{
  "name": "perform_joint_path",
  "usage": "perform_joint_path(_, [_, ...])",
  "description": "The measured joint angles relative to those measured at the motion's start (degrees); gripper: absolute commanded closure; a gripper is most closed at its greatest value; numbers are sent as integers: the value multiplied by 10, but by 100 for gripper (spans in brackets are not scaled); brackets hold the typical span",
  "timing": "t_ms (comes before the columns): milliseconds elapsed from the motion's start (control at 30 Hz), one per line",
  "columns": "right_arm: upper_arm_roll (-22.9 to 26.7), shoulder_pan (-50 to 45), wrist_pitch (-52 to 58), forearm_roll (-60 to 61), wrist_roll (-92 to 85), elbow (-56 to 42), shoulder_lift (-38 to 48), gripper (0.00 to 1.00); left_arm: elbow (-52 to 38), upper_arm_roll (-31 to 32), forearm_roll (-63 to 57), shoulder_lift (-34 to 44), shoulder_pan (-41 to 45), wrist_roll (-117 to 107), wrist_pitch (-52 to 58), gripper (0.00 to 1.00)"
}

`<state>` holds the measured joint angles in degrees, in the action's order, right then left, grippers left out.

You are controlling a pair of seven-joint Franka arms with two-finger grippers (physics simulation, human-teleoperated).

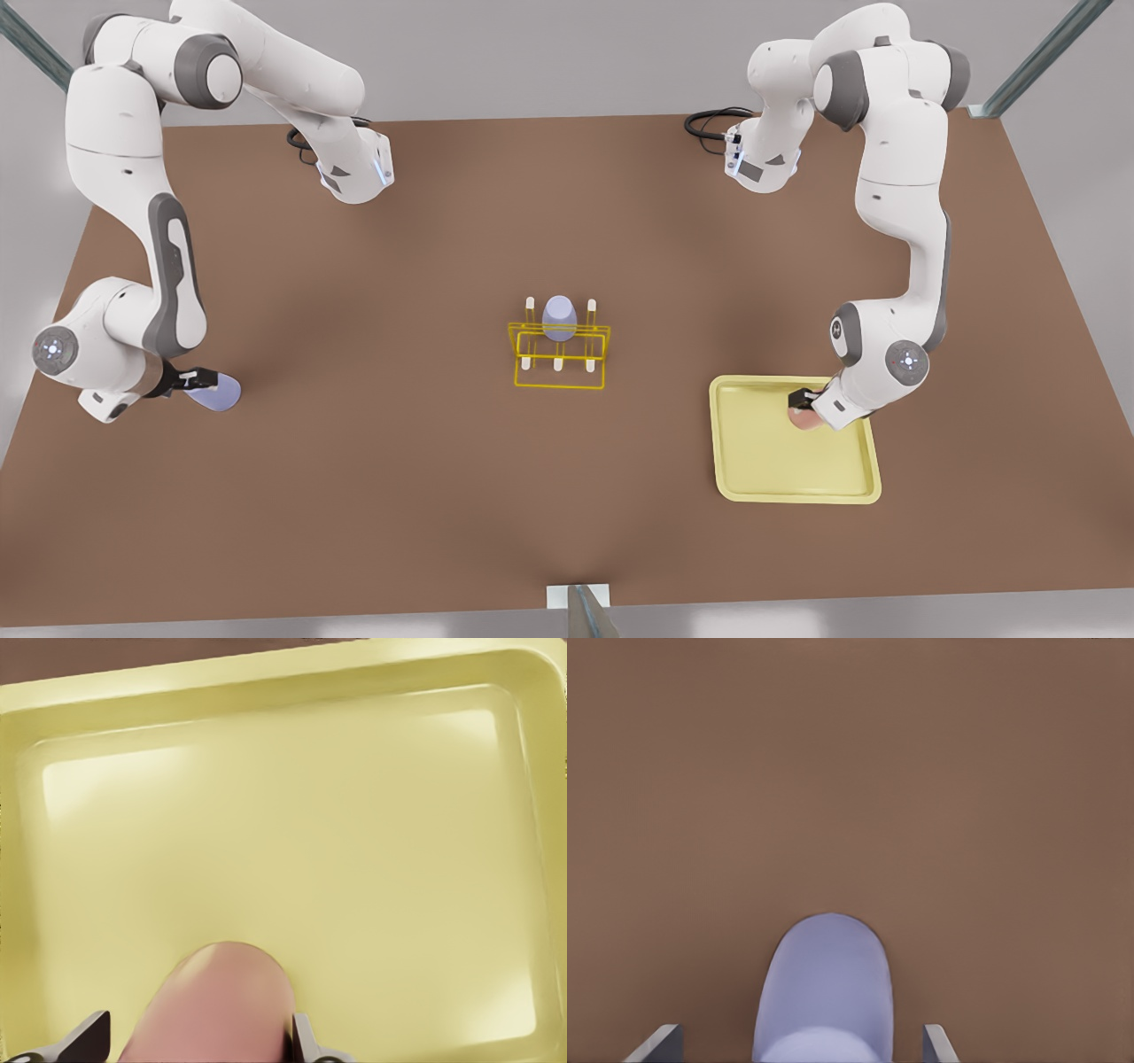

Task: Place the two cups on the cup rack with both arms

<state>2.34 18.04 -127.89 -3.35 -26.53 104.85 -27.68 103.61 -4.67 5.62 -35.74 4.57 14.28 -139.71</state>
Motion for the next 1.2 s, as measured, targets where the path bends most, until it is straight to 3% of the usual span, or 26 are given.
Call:
perform_joint_path(467, [5,13,-43,-5,-33,21,-35,0,-10,12,2,31,-11,7,26,15])
perform_joint_path(600, [5,16,-54,-1,-38,38,-30,0,-108,24,0,30,10,-11,107,15])
perform_joint_path(733, [5,19,-68,25,-37,56,-29,1,-187,34,2,28,98,-60,197,15])
perform_joint_path(967, [5,19,-75,36,-31,59,-24,0,-339,118,28,-35,150,-196,293,14])
perform_joint_path(1200, [10,19,-58,34,-34,61,-21,0,-375,122,33,-60,235,-333,366,13])
